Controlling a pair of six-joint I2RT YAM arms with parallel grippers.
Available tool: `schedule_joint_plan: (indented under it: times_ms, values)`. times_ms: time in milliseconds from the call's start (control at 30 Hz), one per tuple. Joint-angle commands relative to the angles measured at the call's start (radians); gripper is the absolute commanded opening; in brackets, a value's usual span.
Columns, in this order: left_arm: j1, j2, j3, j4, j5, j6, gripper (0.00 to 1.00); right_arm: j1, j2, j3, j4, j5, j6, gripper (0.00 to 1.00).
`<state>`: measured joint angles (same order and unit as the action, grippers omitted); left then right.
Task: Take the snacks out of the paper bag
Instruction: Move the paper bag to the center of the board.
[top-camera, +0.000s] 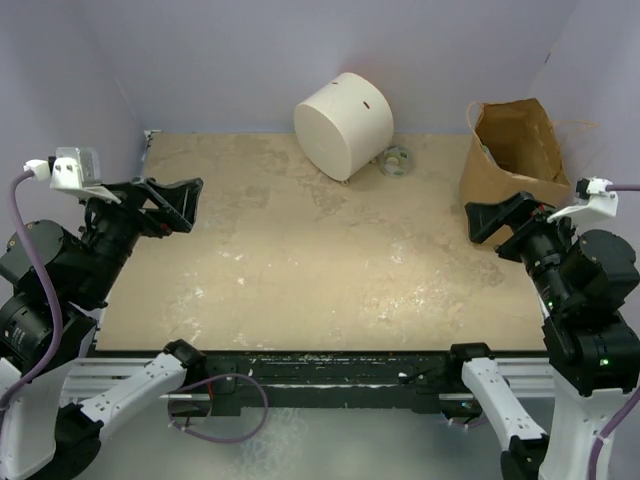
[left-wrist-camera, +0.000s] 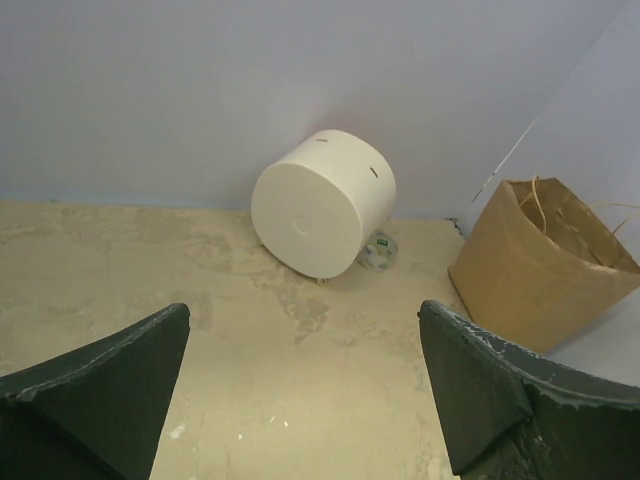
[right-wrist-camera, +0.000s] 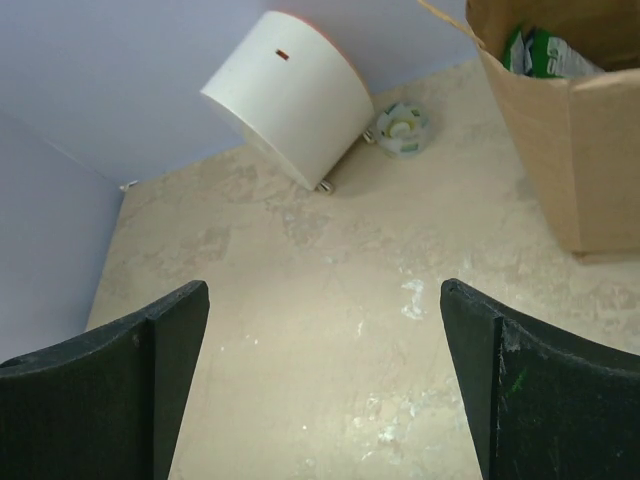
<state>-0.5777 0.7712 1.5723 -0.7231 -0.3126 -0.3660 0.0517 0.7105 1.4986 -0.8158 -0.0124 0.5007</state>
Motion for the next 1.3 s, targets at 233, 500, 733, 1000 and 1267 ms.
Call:
schedule_joint_plan:
  times_ms: [233,500,733,1000,1267]
  values:
    - [0.131,0.034,-0.035,-0.105,0.284,-0.156,0.99,0.026,-0.002,-0.066,-0.187,0.090,0.104,0.99]
    - [0.170,0.038,-0.096,-0.141,0.391,-0.228,0.99,0.034,0.060,-0.103,-0.178,0.204,0.115,0.99]
    - [0.181,0.062,-0.126,-0.123,0.424,-0.259,0.99,0.037,0.187,-0.001,-0.018,0.275,-0.058,0.99]
    - [0.184,0.167,-0.010,-0.130,0.363,-0.152,0.99,0.039,0.497,0.193,0.201,0.540,-0.313,1.00]
    - [0.185,0.230,0.047,-0.121,0.300,-0.062,0.99,0.039,0.746,0.265,0.481,0.526,-0.542,0.99]
